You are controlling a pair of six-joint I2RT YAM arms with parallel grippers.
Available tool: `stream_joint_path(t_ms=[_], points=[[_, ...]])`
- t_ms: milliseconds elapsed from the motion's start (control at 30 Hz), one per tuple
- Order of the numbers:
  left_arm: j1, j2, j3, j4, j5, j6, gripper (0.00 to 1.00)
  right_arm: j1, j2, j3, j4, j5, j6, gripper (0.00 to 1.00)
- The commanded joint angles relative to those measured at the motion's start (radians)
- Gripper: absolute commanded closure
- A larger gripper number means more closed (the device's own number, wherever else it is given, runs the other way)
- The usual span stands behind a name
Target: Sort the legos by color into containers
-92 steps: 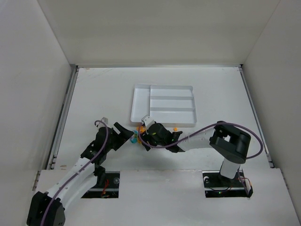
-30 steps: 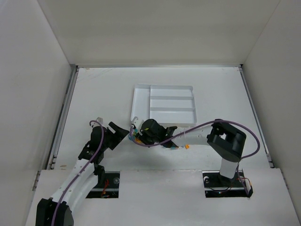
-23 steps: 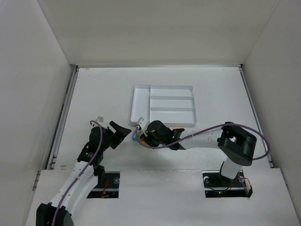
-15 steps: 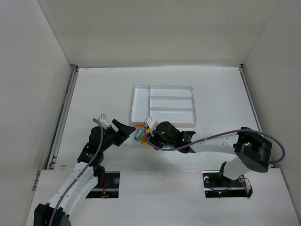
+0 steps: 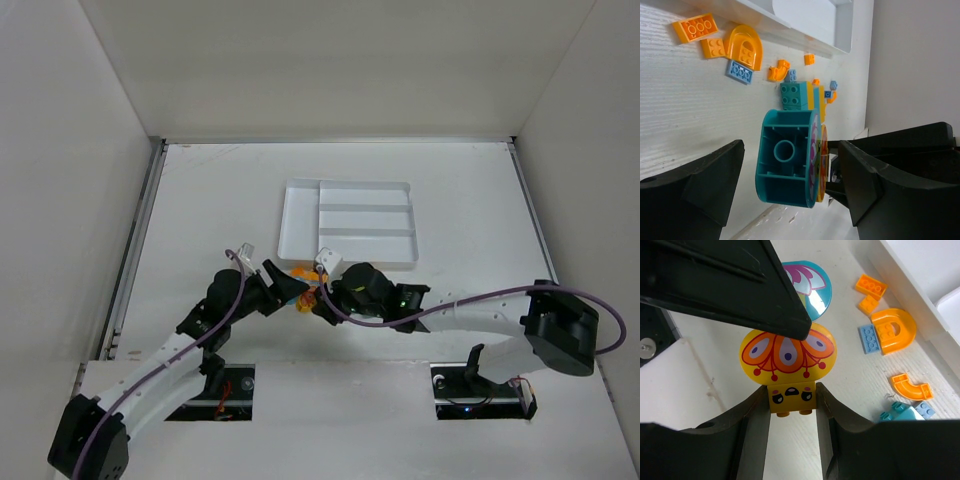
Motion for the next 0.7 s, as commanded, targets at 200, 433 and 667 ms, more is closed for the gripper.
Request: stream_joint_path(t_ms=[200, 433, 667], points=[[-0.041, 0.011, 0.049, 0.087, -0.012, 0.008, 0.42, 0.01, -0.002, 0.026, 0.078, -0.008, 0.025, 0.78], [-0.049, 0.026, 0.036, 0.139, 0.001, -0.015, 0.59, 0.01, 0.019, 0.03, 0.111, 0.0, 0.03, 0.78], [-0.072, 0.064, 0.031, 0.196, 0.031, -0.037, 0.62, 0.01, 0.007, 0.018, 0.13, 0.019, 0.038, 0.78]])
